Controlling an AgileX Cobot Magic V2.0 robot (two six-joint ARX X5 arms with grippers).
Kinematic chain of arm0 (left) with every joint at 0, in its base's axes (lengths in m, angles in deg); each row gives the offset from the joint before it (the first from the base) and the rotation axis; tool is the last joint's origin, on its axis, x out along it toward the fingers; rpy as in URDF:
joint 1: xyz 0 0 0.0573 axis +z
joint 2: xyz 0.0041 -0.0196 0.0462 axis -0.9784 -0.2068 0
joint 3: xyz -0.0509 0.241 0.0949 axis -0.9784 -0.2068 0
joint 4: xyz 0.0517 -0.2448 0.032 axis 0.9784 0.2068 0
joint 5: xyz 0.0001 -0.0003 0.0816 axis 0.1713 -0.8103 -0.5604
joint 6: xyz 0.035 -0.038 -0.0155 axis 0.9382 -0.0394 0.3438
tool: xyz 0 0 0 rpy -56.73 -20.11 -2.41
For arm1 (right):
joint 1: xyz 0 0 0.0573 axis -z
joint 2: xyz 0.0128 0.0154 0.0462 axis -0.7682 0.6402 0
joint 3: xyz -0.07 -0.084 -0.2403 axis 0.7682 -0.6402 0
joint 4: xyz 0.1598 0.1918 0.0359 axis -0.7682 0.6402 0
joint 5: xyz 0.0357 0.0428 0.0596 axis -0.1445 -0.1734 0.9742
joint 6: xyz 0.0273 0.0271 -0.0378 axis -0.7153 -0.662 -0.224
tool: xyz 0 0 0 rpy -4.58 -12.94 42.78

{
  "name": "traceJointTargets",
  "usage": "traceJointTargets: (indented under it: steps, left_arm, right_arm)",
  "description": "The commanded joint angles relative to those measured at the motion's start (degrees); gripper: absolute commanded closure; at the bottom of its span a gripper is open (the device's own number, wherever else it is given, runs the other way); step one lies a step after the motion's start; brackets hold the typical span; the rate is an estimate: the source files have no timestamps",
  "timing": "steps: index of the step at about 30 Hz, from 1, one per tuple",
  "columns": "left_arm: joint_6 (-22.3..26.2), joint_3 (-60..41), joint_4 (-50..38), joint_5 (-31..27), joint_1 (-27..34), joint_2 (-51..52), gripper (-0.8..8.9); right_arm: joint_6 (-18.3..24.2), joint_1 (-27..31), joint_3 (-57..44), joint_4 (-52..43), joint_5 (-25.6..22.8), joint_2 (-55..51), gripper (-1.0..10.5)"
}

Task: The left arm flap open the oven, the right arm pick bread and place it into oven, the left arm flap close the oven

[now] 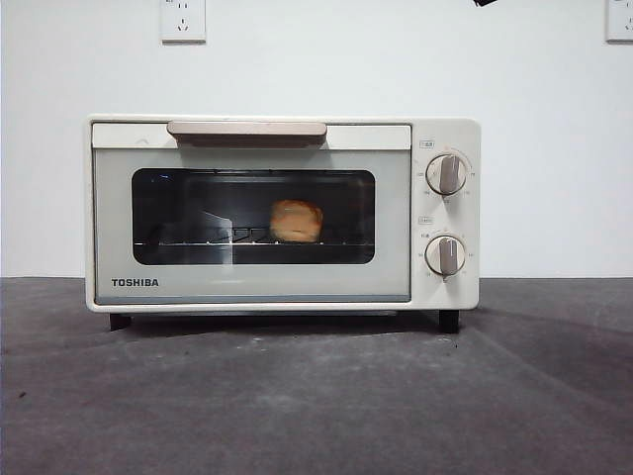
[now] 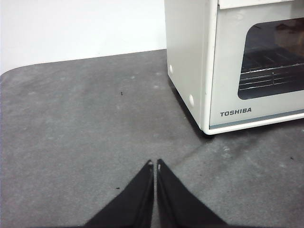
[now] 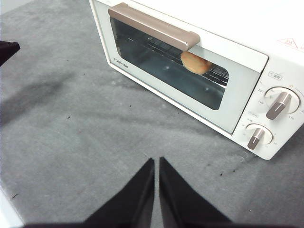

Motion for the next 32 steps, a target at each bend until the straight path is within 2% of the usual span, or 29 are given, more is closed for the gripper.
traceJointTargets:
  steps: [1, 13, 16, 19, 24, 28, 32]
  left_arm:
    - [0.07, -1.18, 0.37, -0.07, 0.11, 0.11, 7.94]
    - [0.07, -1.18, 0.37, -0.07, 0.11, 0.11, 7.94]
    - [0.07, -1.18, 0.37, -0.07, 0.11, 0.11, 7.94]
    - [0.07, -1.18, 0.37, -0.07, 0.11, 0.11, 7.94]
    - [0.07, -1.18, 0.37, -0.07, 0.11, 0.11, 7.94]
    - [0.07, -1.18, 0.37, -0.07, 0.11, 0.11, 7.94]
    - [0.07, -1.18, 0.37, -0.07, 0.11, 0.11, 7.94]
  right_arm:
    - [-0.09, -0.57, 0.42, -0.44, -0.20, 0.44, 9.3]
    - [0.07, -0.59, 0.42, -0.39, -0.17, 0.13, 9.3]
    - [0.92, 1.49, 0.39, -0.85, -1.25, -1.31, 9.4]
    - [0.90, 5.99, 0.31, -0.85, 0.79, -3.34, 9.3]
    - [1.03, 18.78, -3.17, -2.73, 8.24, -9.18, 9.3]
    - [2.23, 29.33, -9.77, -8.57, 8.46, -15.19, 9.3]
    - [2.14, 37.53, -18.05, -17.05, 8.28, -22.21, 9.3]
